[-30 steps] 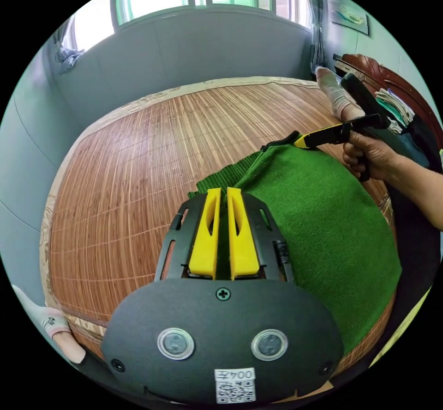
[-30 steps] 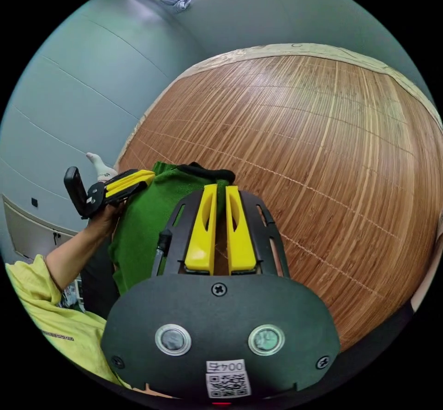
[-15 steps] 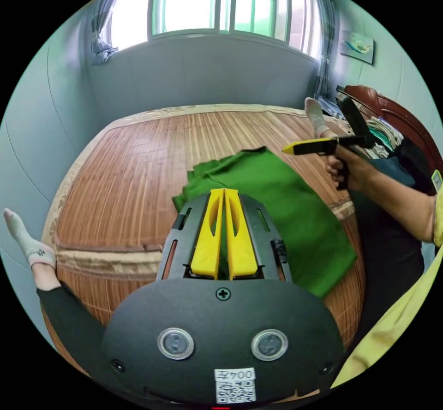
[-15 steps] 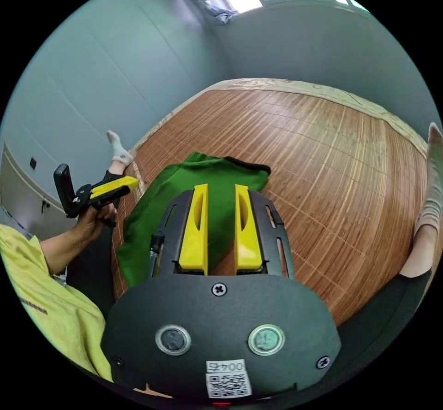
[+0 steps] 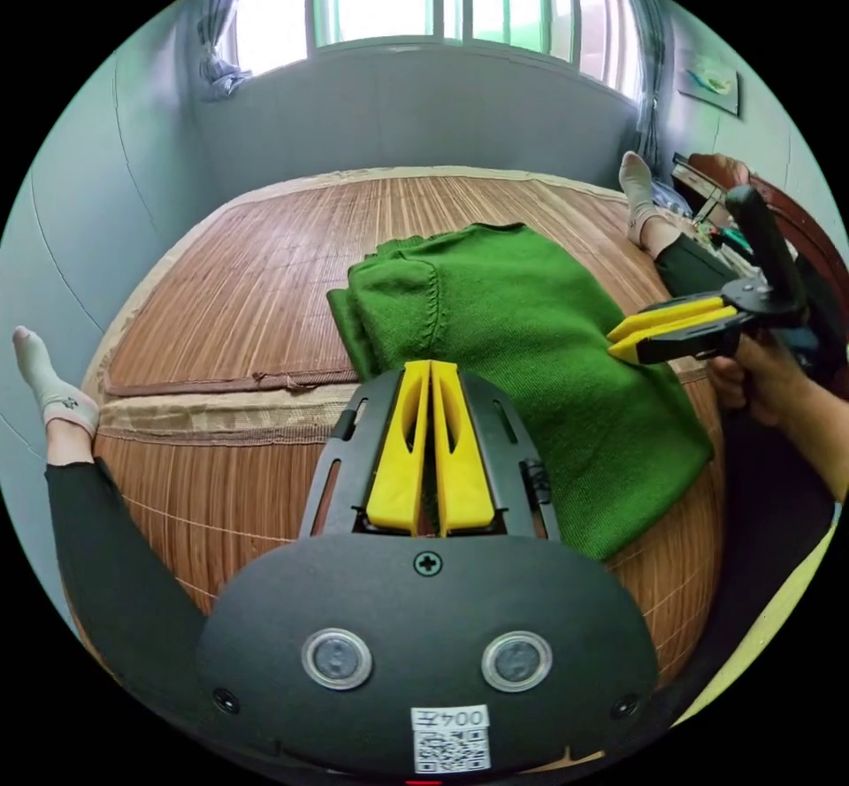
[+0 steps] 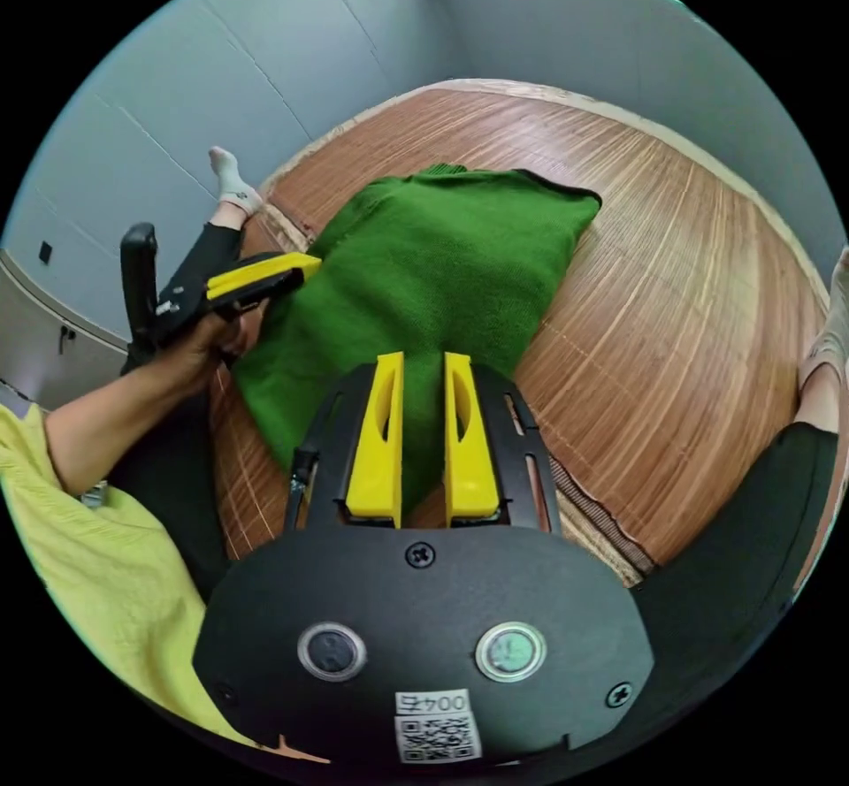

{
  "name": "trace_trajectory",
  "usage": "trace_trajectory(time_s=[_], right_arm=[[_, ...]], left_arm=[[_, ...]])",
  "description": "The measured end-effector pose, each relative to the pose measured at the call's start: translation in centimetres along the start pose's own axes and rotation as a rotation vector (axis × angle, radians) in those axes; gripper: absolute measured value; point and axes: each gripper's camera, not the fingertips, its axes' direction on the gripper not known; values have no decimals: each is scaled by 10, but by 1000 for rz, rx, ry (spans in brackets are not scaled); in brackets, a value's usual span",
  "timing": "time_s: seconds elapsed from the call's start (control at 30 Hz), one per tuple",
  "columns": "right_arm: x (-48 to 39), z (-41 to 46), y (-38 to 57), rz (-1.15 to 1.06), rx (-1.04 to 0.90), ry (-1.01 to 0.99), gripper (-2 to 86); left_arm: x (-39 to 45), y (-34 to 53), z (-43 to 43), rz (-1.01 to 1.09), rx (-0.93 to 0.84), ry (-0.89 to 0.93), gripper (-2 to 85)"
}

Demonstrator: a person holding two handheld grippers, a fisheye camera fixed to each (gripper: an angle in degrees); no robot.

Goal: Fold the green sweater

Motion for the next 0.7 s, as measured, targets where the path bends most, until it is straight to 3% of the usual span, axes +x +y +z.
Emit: trace_trajectory(time_s=[0.1, 0.3, 0.4, 0.47, 0.53, 0.7], right_arm=[[0, -9, -1, -14, 8, -15, 104], [-21, -36, 46, -23, 46, 19, 100], [-31, -24, 59, -12, -3, -9, 97], [-34, -1, 53, -26, -107, 36, 100], [-31, 0, 48, -28, -120, 40, 101], [30, -37, 66, 211, 1, -163, 105]], left_arm=[[-29, 2, -8, -87, -17, 113, 1], [-57, 36, -53, -213, -2, 138, 1], [-51, 58, -47, -184, -15, 171, 1], [-53, 71, -19, -168, -123, 140, 2], [-65, 81, -19, -187, -51, 146, 2], [-100, 81, -39, -211, -11, 204, 5]])
